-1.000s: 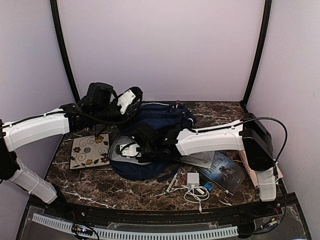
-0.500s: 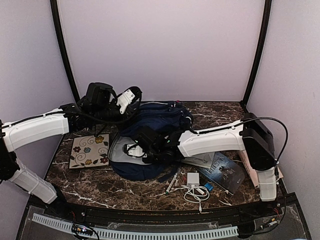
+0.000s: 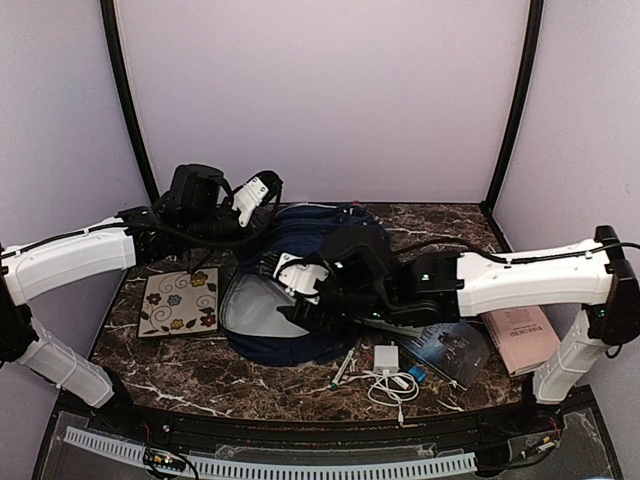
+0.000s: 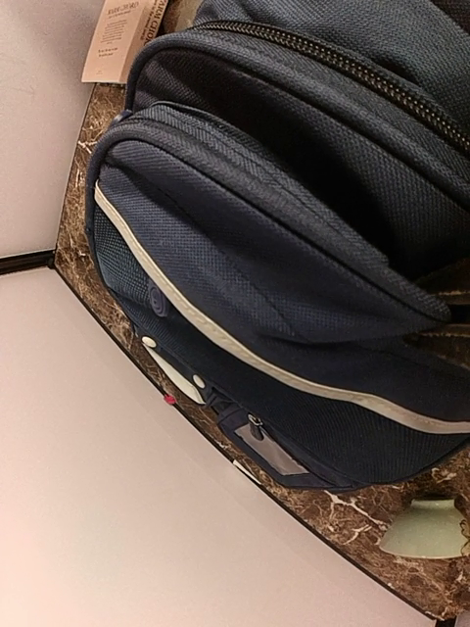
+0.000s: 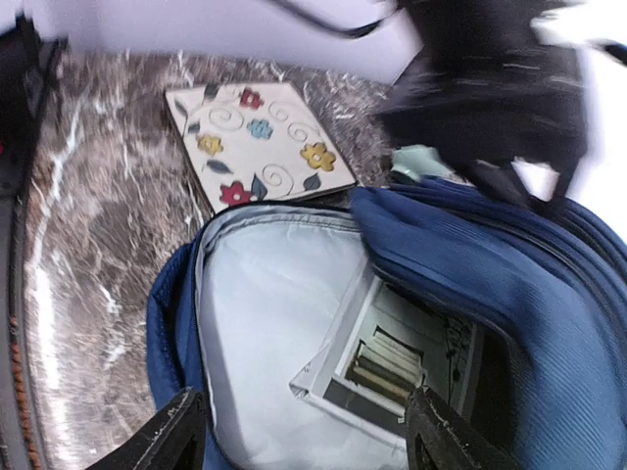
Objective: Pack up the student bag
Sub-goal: Adjust the book in the largest pocket of the bag, then adjust the student bag at the center of the board.
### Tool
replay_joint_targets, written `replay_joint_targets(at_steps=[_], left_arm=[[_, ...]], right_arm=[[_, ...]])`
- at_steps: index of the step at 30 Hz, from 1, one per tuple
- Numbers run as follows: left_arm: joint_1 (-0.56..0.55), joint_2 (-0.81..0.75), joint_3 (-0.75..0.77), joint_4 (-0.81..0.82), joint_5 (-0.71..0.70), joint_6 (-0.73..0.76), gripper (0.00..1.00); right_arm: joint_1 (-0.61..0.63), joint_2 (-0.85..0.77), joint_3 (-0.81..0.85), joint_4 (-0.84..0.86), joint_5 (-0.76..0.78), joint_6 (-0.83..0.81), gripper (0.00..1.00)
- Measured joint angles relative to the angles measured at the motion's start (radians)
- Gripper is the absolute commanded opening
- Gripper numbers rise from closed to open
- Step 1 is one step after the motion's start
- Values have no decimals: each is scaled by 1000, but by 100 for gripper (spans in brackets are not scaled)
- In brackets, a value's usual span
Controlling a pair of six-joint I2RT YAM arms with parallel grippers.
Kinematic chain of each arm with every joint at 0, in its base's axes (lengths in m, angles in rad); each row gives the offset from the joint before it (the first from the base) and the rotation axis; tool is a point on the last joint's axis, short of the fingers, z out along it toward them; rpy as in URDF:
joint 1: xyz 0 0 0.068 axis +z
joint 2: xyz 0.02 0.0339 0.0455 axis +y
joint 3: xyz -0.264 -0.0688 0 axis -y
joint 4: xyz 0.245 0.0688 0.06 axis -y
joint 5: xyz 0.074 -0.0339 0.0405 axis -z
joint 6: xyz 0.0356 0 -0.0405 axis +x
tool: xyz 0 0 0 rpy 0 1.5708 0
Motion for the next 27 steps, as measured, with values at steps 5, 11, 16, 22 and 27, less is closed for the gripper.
replay_joint_targets(at_steps=[5, 11, 16, 22, 27], left_arm=[[0, 1, 1, 0, 1, -25, 0], [-12, 26, 26, 0, -8, -60, 0], [-50, 52, 60, -3, -32, -71, 0], [-126, 77, 120, -39, -45, -77, 0], [-142, 80, 141, -38, -22, -124, 0]], right_arm=[[-74, -218, -248, 157, 10, 289, 83], [-299, -223, -356, 144, 56, 614, 88], [-427, -129, -347, 123, -2, 760, 86], [-558, -34, -274, 141, -134, 818, 82], [-681, 98, -42, 141, -270, 814, 80]])
